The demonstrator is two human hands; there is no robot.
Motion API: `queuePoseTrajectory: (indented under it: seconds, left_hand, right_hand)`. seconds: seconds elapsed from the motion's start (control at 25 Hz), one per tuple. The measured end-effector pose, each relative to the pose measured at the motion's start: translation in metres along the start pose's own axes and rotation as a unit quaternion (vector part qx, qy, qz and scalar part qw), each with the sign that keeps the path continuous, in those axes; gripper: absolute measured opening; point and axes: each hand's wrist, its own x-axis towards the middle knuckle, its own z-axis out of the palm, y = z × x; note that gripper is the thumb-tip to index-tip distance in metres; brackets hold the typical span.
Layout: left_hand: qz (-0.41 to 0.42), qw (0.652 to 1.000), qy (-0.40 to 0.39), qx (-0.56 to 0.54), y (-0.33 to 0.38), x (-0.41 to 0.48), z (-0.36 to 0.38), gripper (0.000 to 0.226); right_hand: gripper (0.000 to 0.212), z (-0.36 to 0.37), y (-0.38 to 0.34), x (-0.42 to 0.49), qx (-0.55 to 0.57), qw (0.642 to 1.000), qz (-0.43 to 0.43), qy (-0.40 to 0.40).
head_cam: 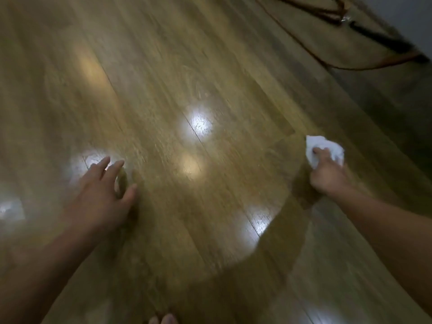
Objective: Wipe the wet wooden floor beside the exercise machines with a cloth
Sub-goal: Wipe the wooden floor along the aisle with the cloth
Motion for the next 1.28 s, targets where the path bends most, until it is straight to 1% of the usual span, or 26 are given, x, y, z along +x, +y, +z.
queuePoseTrajectory:
  seconds: [0.08,0.12,0.16,0.2,0.24,0.28,0.32,0.36,0.4,0.44,0.48,0.52,0.56,0.6,0.64,0.68,0.76,0.84,0.88,0.92,1.0,1.04,1.08,1.12,1.2,1.28]
  left_hand:
    - [-0.019,0.999,0.019,-0.021,0.004,0.014,0.010,0.058]
    - [-0.029,0.999,0.028,-0.017,0.008,0.016,0.015,0.054]
    - [-0.032,0.999,0.036,-0.009,0.013,0.014,0.021,0.051]
    - [-0.030,0.999,0.042,-0.006,0.016,0.013,0.023,0.048]
    - [-0.032,0.998,0.048,-0.011,0.016,0.014,0.022,0.047]
    - [-0.036,0.998,0.055,-0.011,0.014,0.018,0.019,0.046]
    - [-0.037,0.998,0.057,-0.002,0.011,0.022,0.014,0.046]
    - [-0.032,0.998,0.059,0.005,0.008,0.028,0.011,0.046]
    - [-0.031,0.997,0.065,0.004,0.004,0.037,0.006,0.046]
    - [-0.029,0.997,0.068,0.007,-0.001,0.046,0.000,0.045]
    - [-0.021,0.997,0.067,0.014,-0.004,0.056,-0.004,0.045]
    - [-0.008,0.998,0.061,0.026,-0.006,0.062,-0.007,0.045]
    - [-0.002,0.998,0.051,0.039,-0.007,0.065,-0.010,0.046]
    - [-0.006,0.998,0.037,0.048,-0.009,0.063,-0.012,0.047]
    - [-0.012,0.998,0.020,0.053,-0.009,0.058,-0.011,0.049]
    - [-0.012,0.999,0.014,0.050,-0.011,0.051,-0.005,0.050]
    - [-0.004,0.999,0.034,0.030,-0.012,0.043,0.011,0.055]
    - [0.015,0.996,0.074,0.043,-0.015,0.041,0.024,0.059]
    - [0.022,0.995,0.087,0.048,-0.016,0.041,0.028,0.059]
    - [0.025,0.994,0.094,0.045,-0.016,0.041,0.029,0.059]
    - [0.031,0.994,0.097,0.037,-0.019,0.042,0.029,0.058]
    - [0.034,0.994,0.098,0.034,-0.021,0.042,0.030,0.058]
    - [0.035,0.994,0.098,0.033,-0.023,0.041,0.031,0.058]
    - [0.035,0.994,0.098,0.034,-0.024,0.041,0.032,0.059]
    - [0.039,0.994,0.095,0.039,-0.023,0.042,0.033,0.060]
    - [0.043,0.994,0.095,0.037,-0.024,0.043,0.031,0.061]
  right_hand:
    - [0.068,0.036,-0.059,-0.047,-0.032,0.987,-0.144,0.060]
    - [0.070,0.056,-0.101,-0.086,-0.031,0.975,-0.212,0.055]
    - [0.066,0.080,-0.138,-0.127,-0.040,0.959,-0.280,0.020]
    - [0.061,0.104,-0.176,-0.169,-0.055,0.929,-0.367,0.010]
    - [0.061,0.114,-0.205,-0.201,-0.061,0.879,-0.467,-0.074]
    - [0.060,0.114,-0.222,-0.216,-0.066,0.812,-0.549,-0.188]
    - [0.055,0.112,-0.210,-0.199,-0.059,0.764,-0.600,-0.228]
    - [0.051,0.102,-0.184,-0.164,-0.046,0.778,-0.599,-0.183]
    - [0.050,0.083,-0.154,-0.116,-0.054,0.823,-0.555,-0.103]
    - [0.050,0.064,-0.119,-0.061,-0.013,0.887,-0.460,-0.041]
    - [0.050,0.034,-0.084,-0.007,0.011,0.938,-0.347,0.012]
    - [0.049,0.000,-0.048,0.038,0.004,0.976,-0.216,0.037]
    - [0.047,-0.029,-0.021,0.072,0.009,0.997,-0.072,0.026]
    - [0.049,-0.048,-0.008,0.090,0.024,0.998,0.053,0.019]
    - [0.052,-0.053,-0.013,0.094,0.039,0.993,0.110,0.025]
    - [0.053,-0.041,-0.033,0.082,0.059,0.992,0.102,0.043]
    - [0.062,0.018,-0.096,0.030,0.015,0.994,-0.057,0.088]
    - [0.066,0.082,-0.167,-0.039,0.002,0.960,-0.245,0.133]
    - [0.063,0.102,-0.201,-0.075,0.004,0.941,-0.311,0.133]
    - [0.059,0.112,-0.229,-0.102,-0.006,0.916,-0.383,0.117]
    - [0.057,0.110,-0.255,-0.131,-0.044,0.851,-0.523,-0.017]
    - [0.057,0.106,-0.250,-0.123,-0.059,0.818,-0.570,-0.052]
    - [0.059,0.099,-0.238,-0.105,-0.061,0.812,-0.580,-0.038]
    - [0.061,0.089,-0.224,-0.079,-0.066,0.829,-0.555,-0.015]
    - [0.064,0.066,-0.193,-0.015,-0.028,0.886,-0.463,0.000]
    - [0.060,0.036,-0.162,0.035,-0.038,0.925,-0.379,-0.013]
